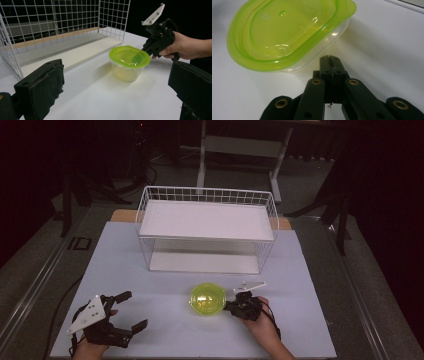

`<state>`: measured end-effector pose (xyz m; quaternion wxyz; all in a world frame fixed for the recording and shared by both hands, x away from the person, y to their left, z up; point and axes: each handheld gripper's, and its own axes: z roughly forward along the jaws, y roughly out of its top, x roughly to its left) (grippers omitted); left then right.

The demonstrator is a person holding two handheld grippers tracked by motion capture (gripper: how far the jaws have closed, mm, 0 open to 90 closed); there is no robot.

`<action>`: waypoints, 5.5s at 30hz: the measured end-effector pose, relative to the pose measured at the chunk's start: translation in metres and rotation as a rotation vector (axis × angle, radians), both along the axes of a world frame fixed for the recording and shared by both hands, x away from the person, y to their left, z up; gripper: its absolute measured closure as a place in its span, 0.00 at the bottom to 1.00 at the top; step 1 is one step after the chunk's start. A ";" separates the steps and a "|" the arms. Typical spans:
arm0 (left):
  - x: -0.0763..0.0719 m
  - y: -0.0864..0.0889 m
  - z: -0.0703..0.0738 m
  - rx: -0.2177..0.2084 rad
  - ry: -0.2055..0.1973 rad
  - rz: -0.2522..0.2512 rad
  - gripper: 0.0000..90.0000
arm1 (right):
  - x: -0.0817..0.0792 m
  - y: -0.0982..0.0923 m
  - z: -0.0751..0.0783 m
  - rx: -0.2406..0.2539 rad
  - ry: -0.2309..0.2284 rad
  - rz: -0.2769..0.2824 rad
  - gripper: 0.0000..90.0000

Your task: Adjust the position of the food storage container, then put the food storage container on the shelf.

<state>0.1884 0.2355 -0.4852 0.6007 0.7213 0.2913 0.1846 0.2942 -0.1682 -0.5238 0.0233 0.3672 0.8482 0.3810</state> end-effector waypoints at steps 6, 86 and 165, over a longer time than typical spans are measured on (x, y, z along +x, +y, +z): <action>0.000 0.001 0.000 -0.004 0.001 0.002 0.01 | 0.002 0.016 -0.005 -0.011 0.006 0.036 1.00; 0.092 -0.080 0.006 0.048 0.385 -0.112 0.14 | -0.012 0.013 0.054 0.112 -0.119 -0.121 0.23; 0.125 -0.101 0.019 -0.027 0.552 0.014 0.92 | 0.020 0.027 0.083 0.144 -0.133 -0.264 0.88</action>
